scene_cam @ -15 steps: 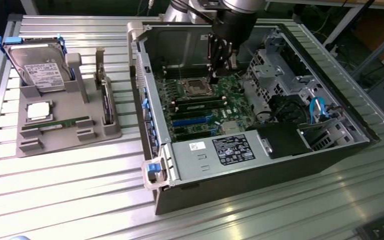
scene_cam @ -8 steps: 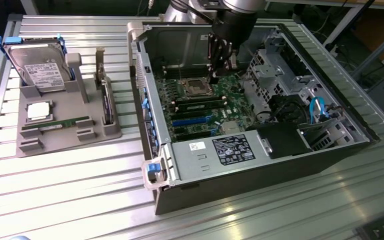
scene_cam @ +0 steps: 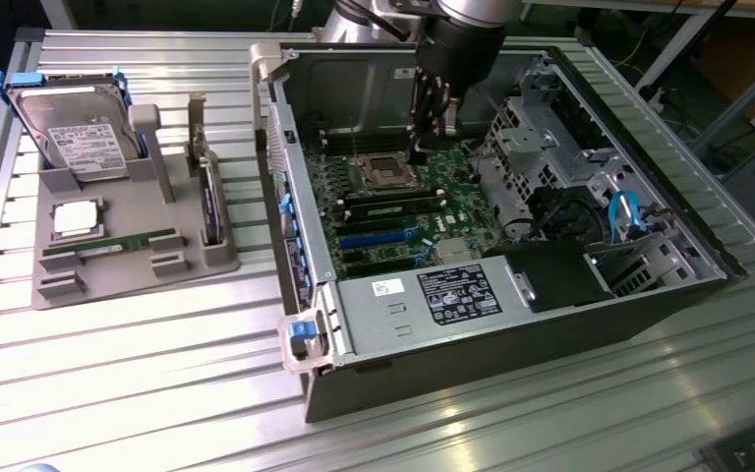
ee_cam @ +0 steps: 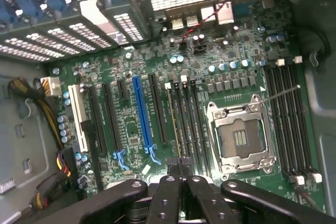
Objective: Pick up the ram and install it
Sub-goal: 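Press down the ram until it locks into place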
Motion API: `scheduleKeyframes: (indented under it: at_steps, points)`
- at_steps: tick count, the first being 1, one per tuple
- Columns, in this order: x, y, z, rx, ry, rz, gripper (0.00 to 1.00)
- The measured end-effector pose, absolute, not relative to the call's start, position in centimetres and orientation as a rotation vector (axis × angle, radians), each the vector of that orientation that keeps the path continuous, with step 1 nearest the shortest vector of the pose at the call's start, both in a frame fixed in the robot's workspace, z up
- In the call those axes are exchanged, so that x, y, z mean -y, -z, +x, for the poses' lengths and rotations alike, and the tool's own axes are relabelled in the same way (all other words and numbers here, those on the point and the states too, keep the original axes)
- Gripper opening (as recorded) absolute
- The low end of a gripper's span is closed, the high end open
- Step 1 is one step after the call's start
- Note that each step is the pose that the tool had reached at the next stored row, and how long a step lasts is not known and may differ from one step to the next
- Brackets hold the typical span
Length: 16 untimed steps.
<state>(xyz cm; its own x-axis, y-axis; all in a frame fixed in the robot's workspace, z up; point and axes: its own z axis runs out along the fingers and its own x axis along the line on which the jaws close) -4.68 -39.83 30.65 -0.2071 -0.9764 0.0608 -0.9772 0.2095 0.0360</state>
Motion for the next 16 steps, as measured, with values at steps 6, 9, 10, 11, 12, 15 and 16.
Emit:
scheduleKeyframes:
  at_steps: [6,9,10,11,12,15,16]
  points:
    - [39.83,-30.57,-4.68,2.540,-0.007,1.726,0.13]
    - [39.83,-30.56,-4.68,2.577,-0.006,1.670,0.13]
    - [39.83,-30.55,-4.68,2.589,-0.005,1.650,0.13]
    - [39.83,-30.55,-4.68,2.608,-0.004,1.619,0.13]
    - [39.83,-30.54,-4.68,2.628,-0.004,1.586,0.13]
    - [39.83,-30.54,-4.68,2.671,-0.001,1.511,0.13]
    - [39.83,-30.53,-4.68,2.690,0.000,1.477,0.13]
